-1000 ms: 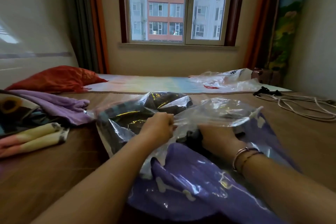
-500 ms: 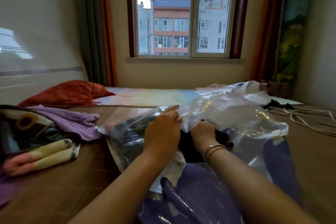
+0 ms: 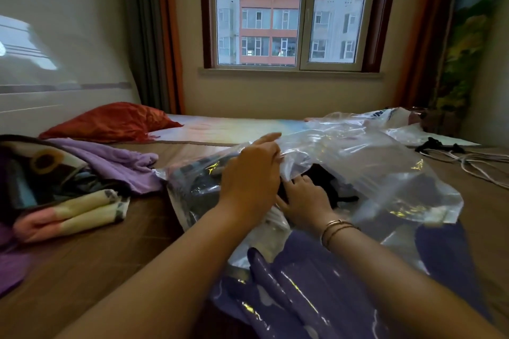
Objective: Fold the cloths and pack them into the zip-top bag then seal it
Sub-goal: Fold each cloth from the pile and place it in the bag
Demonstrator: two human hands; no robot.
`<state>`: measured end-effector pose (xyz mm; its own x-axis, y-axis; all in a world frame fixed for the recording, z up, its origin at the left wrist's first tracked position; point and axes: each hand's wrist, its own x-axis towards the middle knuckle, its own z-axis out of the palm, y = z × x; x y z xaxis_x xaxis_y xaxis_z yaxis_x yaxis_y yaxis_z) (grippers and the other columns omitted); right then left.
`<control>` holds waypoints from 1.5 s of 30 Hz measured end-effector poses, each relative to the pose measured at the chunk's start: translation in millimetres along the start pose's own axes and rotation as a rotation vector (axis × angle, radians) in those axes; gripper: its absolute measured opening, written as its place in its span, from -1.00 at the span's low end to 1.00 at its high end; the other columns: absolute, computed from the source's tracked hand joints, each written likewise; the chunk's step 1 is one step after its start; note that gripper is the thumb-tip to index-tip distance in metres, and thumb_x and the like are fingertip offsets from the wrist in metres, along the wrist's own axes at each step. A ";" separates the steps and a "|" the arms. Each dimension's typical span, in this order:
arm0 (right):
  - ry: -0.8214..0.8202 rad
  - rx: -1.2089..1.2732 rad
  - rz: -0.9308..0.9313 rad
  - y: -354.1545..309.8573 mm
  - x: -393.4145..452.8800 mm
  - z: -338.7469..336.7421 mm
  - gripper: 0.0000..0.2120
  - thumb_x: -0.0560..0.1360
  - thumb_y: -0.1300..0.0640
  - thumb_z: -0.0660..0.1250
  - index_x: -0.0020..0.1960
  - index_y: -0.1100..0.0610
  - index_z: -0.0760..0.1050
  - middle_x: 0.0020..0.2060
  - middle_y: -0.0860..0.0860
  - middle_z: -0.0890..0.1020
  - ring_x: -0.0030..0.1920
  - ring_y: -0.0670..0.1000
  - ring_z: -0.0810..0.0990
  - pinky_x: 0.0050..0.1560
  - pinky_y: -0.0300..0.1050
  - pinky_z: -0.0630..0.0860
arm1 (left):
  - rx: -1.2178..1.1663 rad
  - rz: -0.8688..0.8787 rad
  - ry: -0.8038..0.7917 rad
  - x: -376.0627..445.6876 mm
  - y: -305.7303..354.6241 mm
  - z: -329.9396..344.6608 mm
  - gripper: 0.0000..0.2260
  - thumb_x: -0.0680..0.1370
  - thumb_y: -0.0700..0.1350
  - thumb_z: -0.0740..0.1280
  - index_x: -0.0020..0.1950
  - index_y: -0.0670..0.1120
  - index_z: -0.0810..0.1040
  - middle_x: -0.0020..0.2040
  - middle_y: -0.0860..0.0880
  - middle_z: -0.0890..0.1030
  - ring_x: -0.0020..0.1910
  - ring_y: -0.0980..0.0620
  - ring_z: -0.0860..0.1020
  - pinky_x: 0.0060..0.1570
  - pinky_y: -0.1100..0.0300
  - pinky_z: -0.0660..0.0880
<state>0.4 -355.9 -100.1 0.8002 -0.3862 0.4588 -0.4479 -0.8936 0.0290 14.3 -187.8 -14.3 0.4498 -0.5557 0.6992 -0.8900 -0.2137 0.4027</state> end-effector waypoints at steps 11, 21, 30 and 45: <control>-0.242 0.007 0.008 15.3 10.9 28.2 -0.50 0.60 0.15 0.14 0.50 -0.10 0.17 0.49 0.13 0.22 0.32 0.20 0.40 0.16 0.10 0.49 | -0.067 -0.001 -0.037 -4.1 0.6 -4.0 -0.77 0.64 -0.17 0.19 0.04 -0.25 0.61 0.42 0.03 0.42 0.29 -0.02 0.49 0.28 0.05 0.44; -0.494 0.037 0.139 6.1 -24.3 -13.3 -0.34 0.59 -0.08 0.08 0.56 -0.04 -0.19 0.55 0.15 -0.07 0.53 0.19 -0.04 0.44 0.26 0.02 | 0.105 -0.068 -0.116 -26.6 -0.2 -12.0 -0.82 0.60 -0.04 0.28 0.02 -0.10 0.63 0.50 0.15 0.25 0.37 0.00 0.43 0.24 -0.04 0.47; -0.417 0.154 0.010 -21.8 -132.6 -124.5 -0.53 0.57 -0.02 0.18 0.43 0.14 0.28 0.35 0.15 0.41 0.31 0.16 0.42 0.30 0.02 0.38 | 0.341 -0.203 -0.333 -81.9 66.3 -54.1 -0.54 0.54 0.10 0.31 0.43 0.13 0.34 0.58 0.02 -0.18 0.54 -0.18 -0.10 0.42 -0.35 -0.04; 0.285 0.367 -0.200 -95.9 -301.3 -230.9 -0.92 0.51 0.19 0.24 -0.10 0.19 0.47 -0.14 0.07 0.52 -0.13 0.05 0.46 -0.15 -0.09 0.43 | -0.198 -0.118 0.304 -244.4 118.4 -135.5 -0.81 0.56 -0.14 0.29 0.14 -0.05 0.62 0.40 0.01 0.44 0.33 0.23 0.29 0.38 0.15 0.30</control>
<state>-289.8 -101.0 -36.1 0.6921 -0.1672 0.7022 -0.0864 -0.9850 -0.1493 -191.0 31.6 -57.4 0.5761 -0.2666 0.7727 -0.8127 -0.0856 0.5763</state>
